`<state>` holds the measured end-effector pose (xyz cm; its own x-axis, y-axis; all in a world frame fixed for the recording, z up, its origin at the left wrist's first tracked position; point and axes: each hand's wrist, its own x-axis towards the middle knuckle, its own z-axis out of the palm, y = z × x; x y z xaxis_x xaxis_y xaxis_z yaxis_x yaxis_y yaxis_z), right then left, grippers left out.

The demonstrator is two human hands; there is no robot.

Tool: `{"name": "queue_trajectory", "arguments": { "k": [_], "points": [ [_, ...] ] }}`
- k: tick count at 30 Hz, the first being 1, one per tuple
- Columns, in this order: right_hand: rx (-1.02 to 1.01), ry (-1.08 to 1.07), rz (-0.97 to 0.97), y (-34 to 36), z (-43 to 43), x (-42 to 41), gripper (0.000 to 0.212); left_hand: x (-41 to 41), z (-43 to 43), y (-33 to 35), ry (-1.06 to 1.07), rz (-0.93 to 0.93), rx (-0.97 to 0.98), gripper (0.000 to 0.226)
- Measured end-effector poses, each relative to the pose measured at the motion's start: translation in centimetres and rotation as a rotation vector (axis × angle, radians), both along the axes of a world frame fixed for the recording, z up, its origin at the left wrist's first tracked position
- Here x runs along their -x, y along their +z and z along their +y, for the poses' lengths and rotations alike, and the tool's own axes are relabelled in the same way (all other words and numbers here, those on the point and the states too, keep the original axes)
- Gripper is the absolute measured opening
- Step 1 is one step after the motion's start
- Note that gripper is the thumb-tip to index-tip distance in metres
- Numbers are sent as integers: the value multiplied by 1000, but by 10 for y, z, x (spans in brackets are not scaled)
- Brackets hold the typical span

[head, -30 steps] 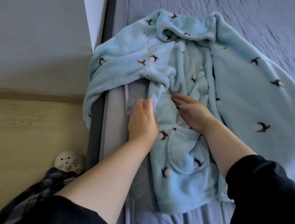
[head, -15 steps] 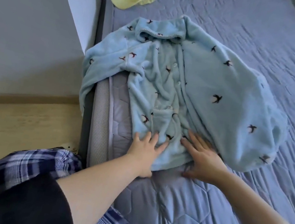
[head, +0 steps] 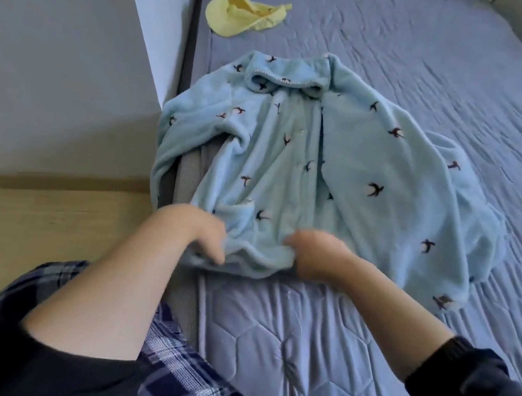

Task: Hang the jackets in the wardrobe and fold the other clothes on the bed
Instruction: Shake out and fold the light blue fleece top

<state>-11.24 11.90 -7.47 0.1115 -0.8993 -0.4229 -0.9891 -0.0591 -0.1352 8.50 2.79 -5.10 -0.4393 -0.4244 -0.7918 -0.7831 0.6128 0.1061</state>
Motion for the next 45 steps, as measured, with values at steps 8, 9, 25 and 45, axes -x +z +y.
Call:
{"name": "queue_trajectory", "arguments": {
  "k": [8, 9, 25, 45],
  "points": [
    [-12, -265, -292, -7, 11, 28, 30, 38, 38, -43, 124, 400, 338, 35],
    [221, -311, -203, -11, 17, 36, 28, 44, 42, -48, 96, 454, 362, 31],
    [33, -600, 281, 153, -45, 165, 25, 167, 43, -39, 105, 498, 208, 51],
    [212, -848, -649, 49, -18, 225, 32, 188, 55, -51, 128, 400, 214, 62]
  ]
}}
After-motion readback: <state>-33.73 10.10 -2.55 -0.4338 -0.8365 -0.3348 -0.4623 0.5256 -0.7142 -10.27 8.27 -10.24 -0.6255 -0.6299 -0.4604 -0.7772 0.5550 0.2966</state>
